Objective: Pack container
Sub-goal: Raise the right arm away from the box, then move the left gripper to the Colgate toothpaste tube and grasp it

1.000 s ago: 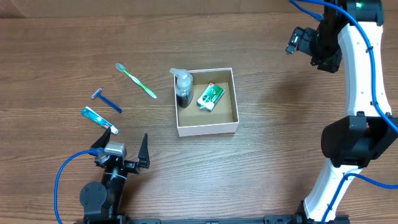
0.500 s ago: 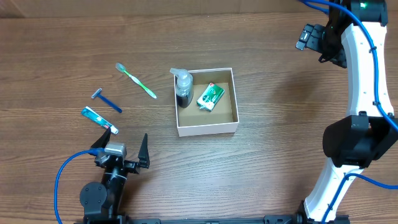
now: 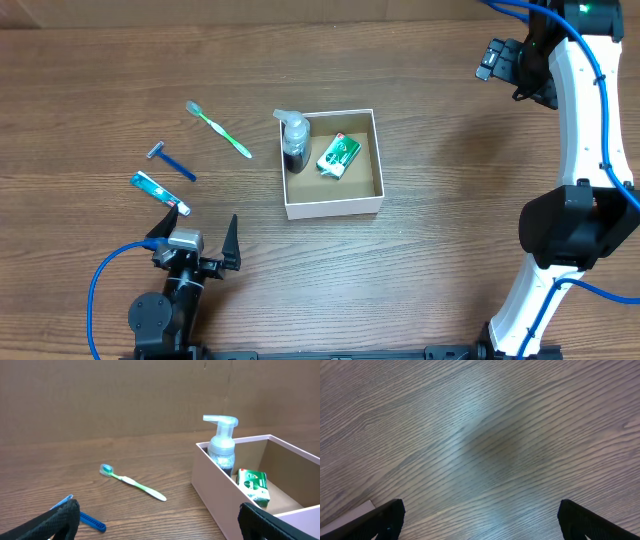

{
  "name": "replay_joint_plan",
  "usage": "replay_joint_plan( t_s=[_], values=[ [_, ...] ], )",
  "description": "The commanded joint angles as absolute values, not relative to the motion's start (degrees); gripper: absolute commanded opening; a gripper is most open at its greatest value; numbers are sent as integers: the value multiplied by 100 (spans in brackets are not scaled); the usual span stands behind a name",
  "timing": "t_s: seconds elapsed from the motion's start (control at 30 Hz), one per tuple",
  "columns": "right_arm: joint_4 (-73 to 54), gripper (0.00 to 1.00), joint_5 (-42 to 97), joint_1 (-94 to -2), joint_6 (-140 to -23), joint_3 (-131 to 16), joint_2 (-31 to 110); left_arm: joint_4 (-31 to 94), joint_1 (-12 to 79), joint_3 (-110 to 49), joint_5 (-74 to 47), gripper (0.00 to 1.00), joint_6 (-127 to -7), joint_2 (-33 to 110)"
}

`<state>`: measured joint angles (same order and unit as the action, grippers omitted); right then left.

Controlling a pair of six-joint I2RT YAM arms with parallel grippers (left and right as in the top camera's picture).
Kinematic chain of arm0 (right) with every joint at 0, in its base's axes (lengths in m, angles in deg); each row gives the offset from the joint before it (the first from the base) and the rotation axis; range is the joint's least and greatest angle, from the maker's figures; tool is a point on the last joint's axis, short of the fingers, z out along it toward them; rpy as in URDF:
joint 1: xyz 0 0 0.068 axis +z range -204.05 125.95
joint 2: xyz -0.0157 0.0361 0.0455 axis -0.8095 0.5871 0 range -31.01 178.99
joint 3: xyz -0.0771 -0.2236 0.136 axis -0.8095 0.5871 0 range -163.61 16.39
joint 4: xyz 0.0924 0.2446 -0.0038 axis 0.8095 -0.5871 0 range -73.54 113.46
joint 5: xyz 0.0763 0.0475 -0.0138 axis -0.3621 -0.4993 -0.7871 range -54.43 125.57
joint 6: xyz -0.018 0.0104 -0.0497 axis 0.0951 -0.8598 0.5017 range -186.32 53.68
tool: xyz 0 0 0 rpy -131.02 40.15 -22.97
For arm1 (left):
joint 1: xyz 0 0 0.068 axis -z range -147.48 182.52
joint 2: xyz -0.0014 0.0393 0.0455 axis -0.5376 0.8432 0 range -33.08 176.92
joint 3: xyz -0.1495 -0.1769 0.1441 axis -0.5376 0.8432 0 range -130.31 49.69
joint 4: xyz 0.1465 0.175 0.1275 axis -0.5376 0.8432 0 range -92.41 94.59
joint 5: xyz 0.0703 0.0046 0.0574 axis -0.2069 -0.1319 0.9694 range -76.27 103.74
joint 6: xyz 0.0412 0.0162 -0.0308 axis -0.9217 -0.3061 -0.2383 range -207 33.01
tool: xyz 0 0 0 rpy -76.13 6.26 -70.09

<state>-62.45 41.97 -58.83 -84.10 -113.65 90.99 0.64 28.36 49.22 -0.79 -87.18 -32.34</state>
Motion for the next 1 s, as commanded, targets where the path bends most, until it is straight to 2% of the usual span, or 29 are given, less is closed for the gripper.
replay_joint_plan(
  t_s=[0.0,0.23,0.3,0.37,0.47,0.53,0.6,0.73,0.8,0.87,0.97],
  values=[
    [-6212,100,4289,-5896,-8432,-11400,9031,59,2803,4942,-75,100,-8786,-3282],
    [-6212,100,4289,-5896,-8432,-11400,9031,29,2803,4942,-140,100,-8694,-3282],
    [-6212,100,4289,-5896,-8432,-11400,9031,42,2803,4942,-262,100,-8196,-3282],
    [-6212,100,4289,-5896,-8432,-11400,9031,37,2803,4815,57,100,-7426,-3280],
    [-6212,100,4289,-5896,-8432,-11400,9031,678,2803,3829,627,100,-7376,-3007],
    [-6212,100,4289,-5896,-8432,-11400,9031,1331,2803,3049,1027,100,-7420,-2384],
    [-6212,100,4289,-5896,-8432,-11400,9031,2381,2803,1853,1331,100,-7422,-1112],
    [-6212,100,4289,-5896,-8432,-11400,9031,4114,2803,-376,970,100,-7826,1316],
    [-6210,100,4289,-5896,-8432,-11400,9031,4625,2803,-1110,376,100,-7820,2269],
    [-6212,100,4289,-5896,-8432,-11400,9031,4654,2803,-1191,-348,100,-7774,3019],
    [-6212,100,4289,-5896,-8432,-11400,9031,4551,2794,-1193,-571,100,-7796,3963]
  ],
)
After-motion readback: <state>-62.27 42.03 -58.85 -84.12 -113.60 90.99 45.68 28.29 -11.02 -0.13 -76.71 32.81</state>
